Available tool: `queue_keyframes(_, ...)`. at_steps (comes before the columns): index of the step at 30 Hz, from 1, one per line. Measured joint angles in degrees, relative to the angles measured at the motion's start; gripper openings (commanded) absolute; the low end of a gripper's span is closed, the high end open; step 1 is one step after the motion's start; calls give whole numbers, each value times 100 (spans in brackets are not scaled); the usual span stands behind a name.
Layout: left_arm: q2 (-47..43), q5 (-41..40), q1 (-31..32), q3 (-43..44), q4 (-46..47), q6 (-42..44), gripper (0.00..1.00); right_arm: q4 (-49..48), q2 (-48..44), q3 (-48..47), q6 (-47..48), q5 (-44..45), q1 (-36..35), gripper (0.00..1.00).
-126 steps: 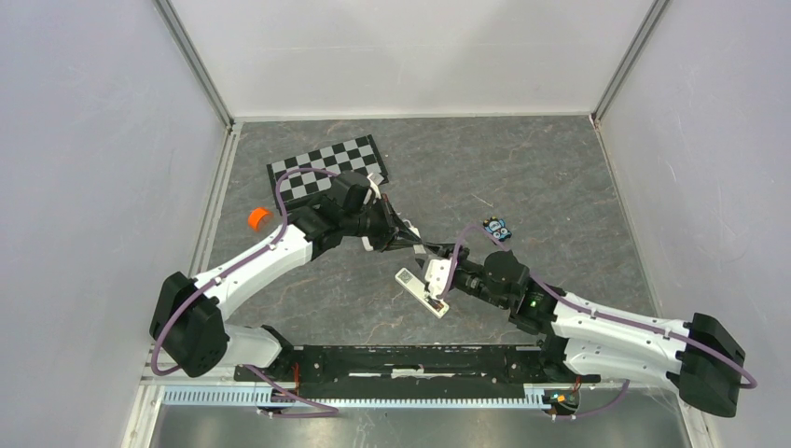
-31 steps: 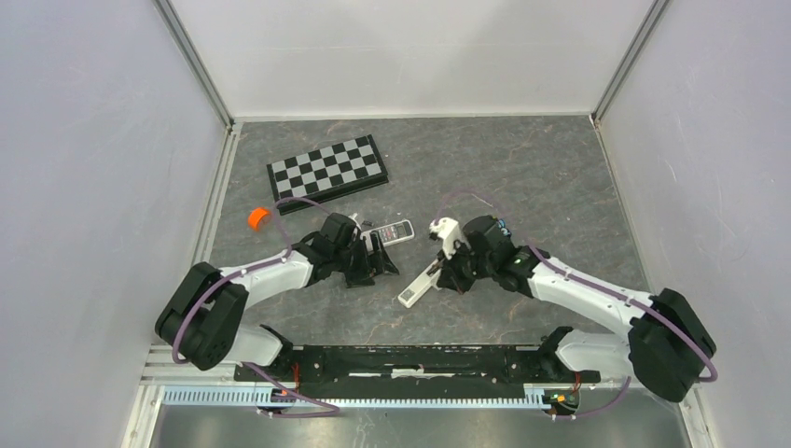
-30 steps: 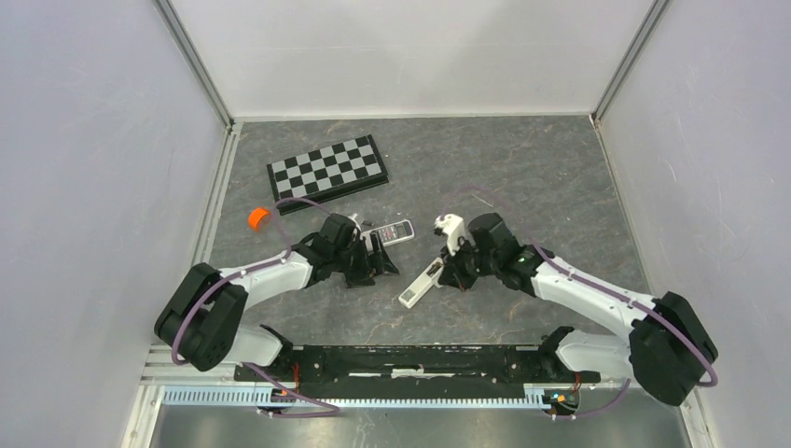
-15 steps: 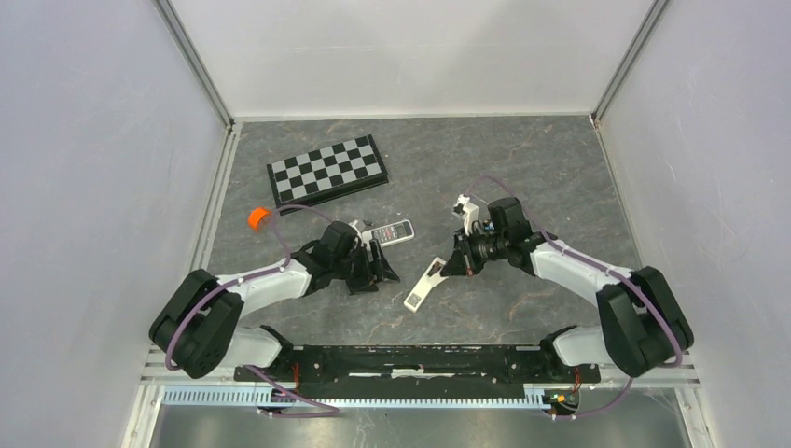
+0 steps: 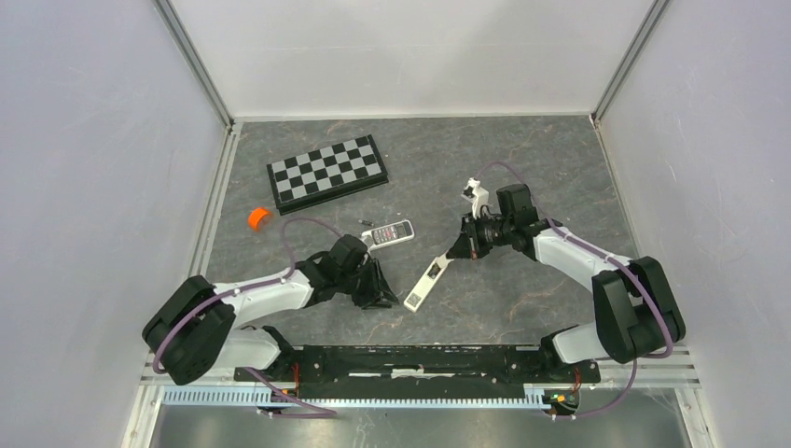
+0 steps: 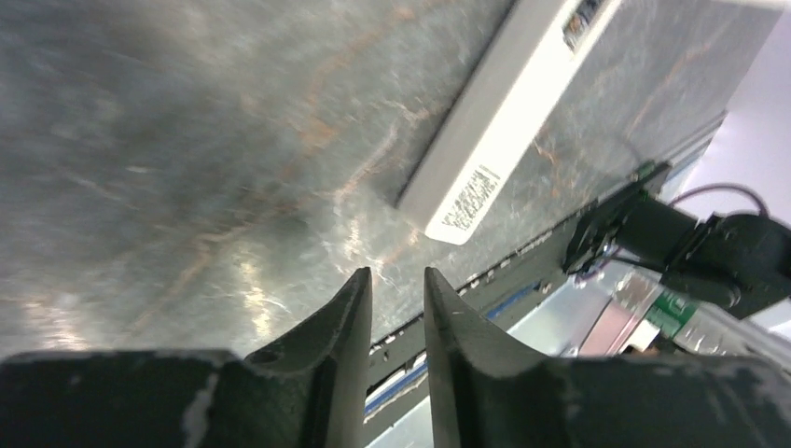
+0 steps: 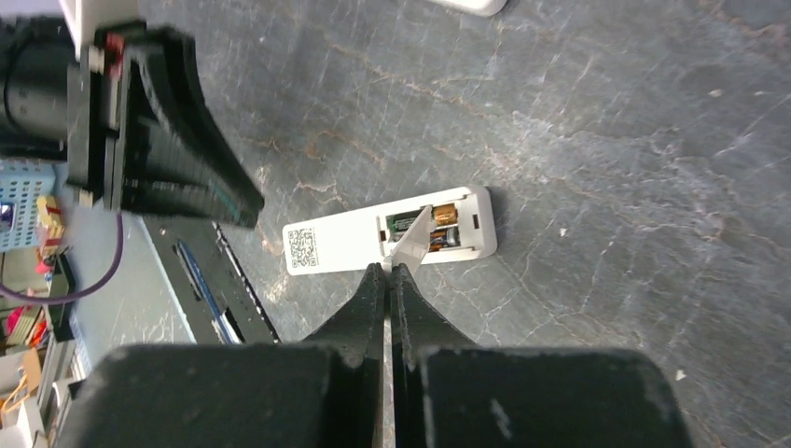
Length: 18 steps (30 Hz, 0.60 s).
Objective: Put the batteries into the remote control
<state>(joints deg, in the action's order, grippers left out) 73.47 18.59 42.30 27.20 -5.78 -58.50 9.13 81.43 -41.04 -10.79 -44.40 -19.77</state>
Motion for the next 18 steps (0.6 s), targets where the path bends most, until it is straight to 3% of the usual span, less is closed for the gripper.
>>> queue_keyframes(9,581,-92,1241,940,2,315,38,-457,-238,212,-232,236,39,0)
queue_keyframes(18,1880,-514,1585,1714,-470,656,46,-577,-498,514,-361,330,164,0)
